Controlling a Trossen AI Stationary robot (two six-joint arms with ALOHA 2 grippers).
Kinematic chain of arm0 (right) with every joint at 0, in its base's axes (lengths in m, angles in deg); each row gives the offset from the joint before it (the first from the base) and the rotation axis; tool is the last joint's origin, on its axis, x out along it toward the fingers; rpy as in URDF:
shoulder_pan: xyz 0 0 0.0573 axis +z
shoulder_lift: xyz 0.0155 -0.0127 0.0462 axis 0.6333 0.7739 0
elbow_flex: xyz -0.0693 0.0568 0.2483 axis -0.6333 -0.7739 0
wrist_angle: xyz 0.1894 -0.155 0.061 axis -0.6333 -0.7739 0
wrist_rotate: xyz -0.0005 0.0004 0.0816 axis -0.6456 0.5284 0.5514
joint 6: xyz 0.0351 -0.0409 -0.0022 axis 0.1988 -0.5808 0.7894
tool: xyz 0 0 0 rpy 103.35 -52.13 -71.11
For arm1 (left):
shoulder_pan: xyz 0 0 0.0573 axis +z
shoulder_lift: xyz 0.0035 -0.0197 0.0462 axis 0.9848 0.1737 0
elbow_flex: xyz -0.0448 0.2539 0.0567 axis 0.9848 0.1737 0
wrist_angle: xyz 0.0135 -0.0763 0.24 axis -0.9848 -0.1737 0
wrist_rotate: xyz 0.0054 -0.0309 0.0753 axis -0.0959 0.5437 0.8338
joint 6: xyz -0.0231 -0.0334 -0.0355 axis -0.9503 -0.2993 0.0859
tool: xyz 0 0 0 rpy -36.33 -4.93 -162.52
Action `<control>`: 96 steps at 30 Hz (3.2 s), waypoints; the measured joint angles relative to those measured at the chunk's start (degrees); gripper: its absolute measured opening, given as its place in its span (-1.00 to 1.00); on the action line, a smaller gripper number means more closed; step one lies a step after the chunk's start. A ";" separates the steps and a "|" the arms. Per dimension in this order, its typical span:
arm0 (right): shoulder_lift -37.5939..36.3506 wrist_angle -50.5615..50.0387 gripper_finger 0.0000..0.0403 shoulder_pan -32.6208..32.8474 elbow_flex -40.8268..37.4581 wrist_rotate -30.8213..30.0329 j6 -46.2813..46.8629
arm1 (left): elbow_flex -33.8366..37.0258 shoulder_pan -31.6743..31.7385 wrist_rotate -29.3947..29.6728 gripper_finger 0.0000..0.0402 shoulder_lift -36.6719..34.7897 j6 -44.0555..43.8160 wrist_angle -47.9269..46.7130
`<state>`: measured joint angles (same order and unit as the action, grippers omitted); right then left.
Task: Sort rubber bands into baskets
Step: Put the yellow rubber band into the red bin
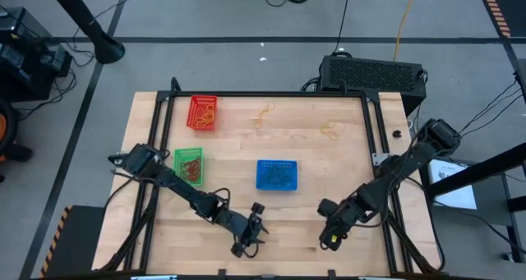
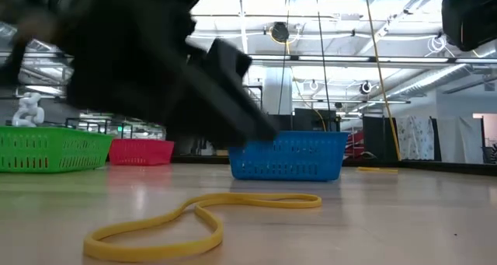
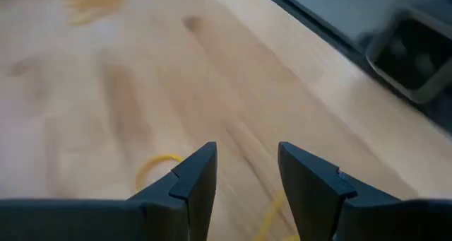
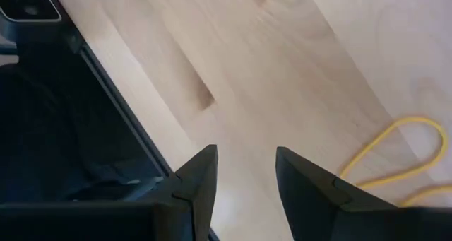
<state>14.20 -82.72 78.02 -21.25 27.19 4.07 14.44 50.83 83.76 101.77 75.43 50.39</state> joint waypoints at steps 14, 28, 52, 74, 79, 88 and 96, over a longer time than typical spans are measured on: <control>0.01 0.68 -0.32 0.79 0.00 -2.58 0.43 | -3.17 -1.16 10.52 -0.20 -1.39 -26.64 -16.55; 0.02 1.93 -0.32 0.79 0.00 -4.03 2.04 | -3.41 -1.57 14.51 -0.21 3.46 -26.59 -13.77; -0.02 1.87 -0.32 0.77 0.00 -21.57 0.24 | -3.26 -4.14 21.67 -0.98 -14.06 -17.92 -25.45; -0.02 8.28 -0.32 -2.74 0.00 -55.30 -25.46 | -3.30 15.97 43.16 -0.99 -49.06 -17.06 -67.13; -0.02 8.16 -0.32 -3.87 0.00 -55.31 -30.30 | -2.47 30.38 41.13 -0.99 -49.86 -13.96 -72.64; -0.02 6.89 -0.32 -5.13 0.00 -58.84 -41.73 | 5.17 55.55 26.12 -0.99 -48.89 -0.48 -63.86; -0.10 -2.59 -0.32 -9.14 0.00 -67.44 -42.17 | 7.49 68.92 15.13 -0.99 -48.92 2.14 -59.99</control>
<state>14.10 -85.31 68.88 -21.25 -40.25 -38.10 21.93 119.75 98.89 52.86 77.57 -9.60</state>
